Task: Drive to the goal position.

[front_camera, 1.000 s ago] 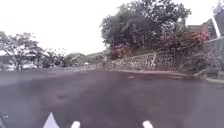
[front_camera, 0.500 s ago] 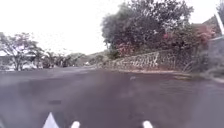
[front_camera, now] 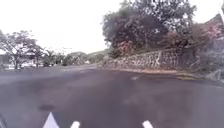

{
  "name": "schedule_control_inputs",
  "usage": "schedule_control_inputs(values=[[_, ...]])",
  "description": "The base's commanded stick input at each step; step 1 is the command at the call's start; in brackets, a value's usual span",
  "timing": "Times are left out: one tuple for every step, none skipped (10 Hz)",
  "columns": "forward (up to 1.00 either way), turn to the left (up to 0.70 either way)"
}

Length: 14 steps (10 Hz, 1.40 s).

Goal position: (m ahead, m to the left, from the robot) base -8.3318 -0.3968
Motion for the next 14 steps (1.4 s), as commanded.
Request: schedule_control_inputs(values=[[0.7,0.0],[0.7,0.0],[0.7,0.0],[0.7,0.0],[0.7,0.0],[0.7,0.0],[0.7,0.0],[0.7,0.0],[0.7,0.0],[0.7,0.0],[0.7,0.0],[0.7,0.0],[0.7,0.0],[0.7,0.0]])
